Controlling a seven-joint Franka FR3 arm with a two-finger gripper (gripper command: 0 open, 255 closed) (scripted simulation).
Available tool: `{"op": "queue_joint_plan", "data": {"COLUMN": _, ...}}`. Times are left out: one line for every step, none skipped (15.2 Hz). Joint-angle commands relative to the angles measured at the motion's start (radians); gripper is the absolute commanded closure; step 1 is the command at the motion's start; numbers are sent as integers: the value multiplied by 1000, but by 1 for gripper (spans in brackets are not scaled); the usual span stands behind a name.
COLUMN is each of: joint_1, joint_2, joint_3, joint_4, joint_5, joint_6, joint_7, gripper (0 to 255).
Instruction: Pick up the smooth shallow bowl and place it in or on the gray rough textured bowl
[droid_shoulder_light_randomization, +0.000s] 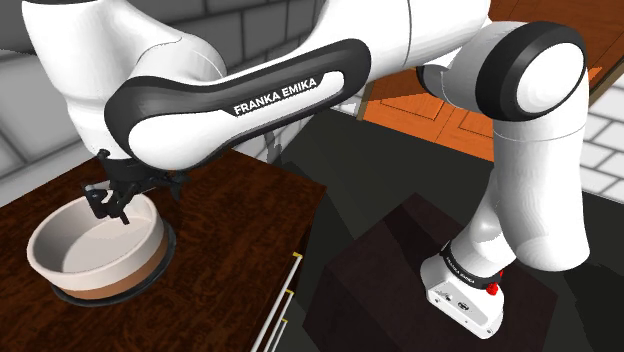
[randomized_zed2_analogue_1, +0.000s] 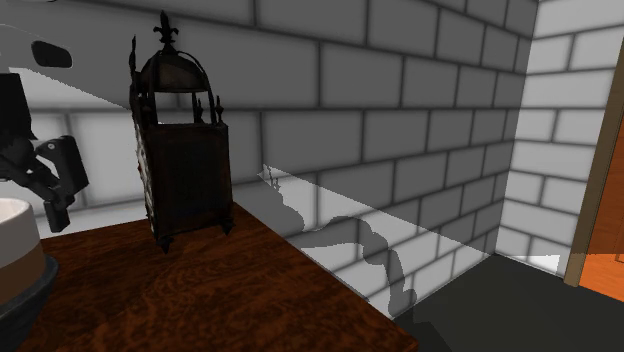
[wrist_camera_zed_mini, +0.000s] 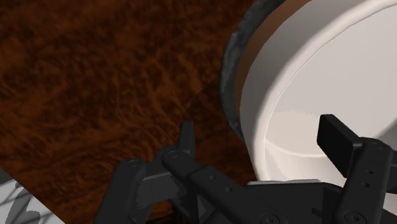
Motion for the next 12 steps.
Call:
{"op": "queue_joint_plan", "data": {"joint_1": 0, "joint_2": 0, "joint_3": 0, "joint_4": 0, "joint_5": 0, "joint_6": 0, "joint_7": 0, "gripper": 0}}
{"op": "queue_joint_plan", "data": {"joint_1": 0, "joint_2": 0, "joint_3": 0, "joint_4": 0, "joint_5": 0, "joint_6": 0, "joint_7": 0, "gripper": 0}}
{"op": "queue_joint_plan", "data": {"joint_1": 0, "joint_2": -12, "joint_3": 4, "joint_4": 15, "joint_5": 6, "joint_6": -26, "joint_7": -4, "gripper": 0}}
{"op": "queue_joint_plan", "data": {"joint_1": 1, "joint_2": -23, "joint_3": 7, "joint_4": 32, "joint_5": 12, "joint_6": -53, "joint_7": -8, "gripper": 0}}
{"op": "queue_joint_plan", "data": {"joint_1": 2, "joint_2": -32, "joint_3": 11, "joint_4": 51, "joint_5": 17, "joint_6": -80, "joint_7": -12, "gripper": 0}}
{"op": "queue_joint_plan", "data": {"joint_1": 3, "joint_2": -38, "joint_3": 13, "joint_4": 68, "joint_5": 21, "joint_6": -102, "joint_7": -15, "gripper": 0}}
{"op": "queue_joint_plan", "data": {"joint_1": 3, "joint_2": -38, "joint_3": 13, "joint_4": 68, "joint_5": 21, "joint_6": -102, "joint_7": -15, "gripper": 0}}
{"op": "queue_joint_plan", "data": {"joint_1": 3, "joint_2": -39, "joint_3": 13, "joint_4": 68, "joint_5": 21, "joint_6": -102, "joint_7": -15, "gripper": 0}}
{"op": "queue_joint_plan", "data": {"joint_1": 3, "joint_2": -39, "joint_3": 13, "joint_4": 68, "joint_5": 21, "joint_6": -102, "joint_7": -15, "gripper": 0}}
{"op": "queue_joint_plan", "data": {"joint_1": 3, "joint_2": -38, "joint_3": 13, "joint_4": 68, "joint_5": 21, "joint_6": -102, "joint_7": -15, "gripper": 0}}
{"op": "queue_joint_plan", "data": {"joint_1": 3, "joint_2": -38, "joint_3": 13, "joint_4": 68, "joint_5": 21, "joint_6": -102, "joint_7": -15, "gripper": 0}}
{"op": "queue_joint_plan", "data": {"joint_1": 3, "joint_2": -38, "joint_3": 13, "joint_4": 68, "joint_5": 21, "joint_6": -102, "joint_7": -15, "gripper": 0}}
